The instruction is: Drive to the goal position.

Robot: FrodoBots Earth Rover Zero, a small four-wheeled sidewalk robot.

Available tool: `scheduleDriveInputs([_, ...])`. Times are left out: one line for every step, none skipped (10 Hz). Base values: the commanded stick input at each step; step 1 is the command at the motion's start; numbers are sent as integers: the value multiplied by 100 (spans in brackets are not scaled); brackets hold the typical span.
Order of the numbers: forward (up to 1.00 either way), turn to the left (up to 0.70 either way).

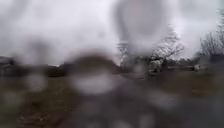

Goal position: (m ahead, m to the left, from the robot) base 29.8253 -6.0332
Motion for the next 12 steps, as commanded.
scheduleDriveInputs([85, 0])
scheduleDriveInputs([85, 0])
scheduleDriveInputs([85, 0])
scheduleDriveInputs([85, 0])
scheduleDriveInputs([85, 0])
scheduleDriveInputs([85, 0])
scheduleDriveInputs([85, 0])
scheduleDriveInputs([85, 0])
scheduleDriveInputs([85, 0])
scheduleDriveInputs([85, 0])
scheduleDriveInputs([85, 0])
scheduleDriveInputs([85, 0])
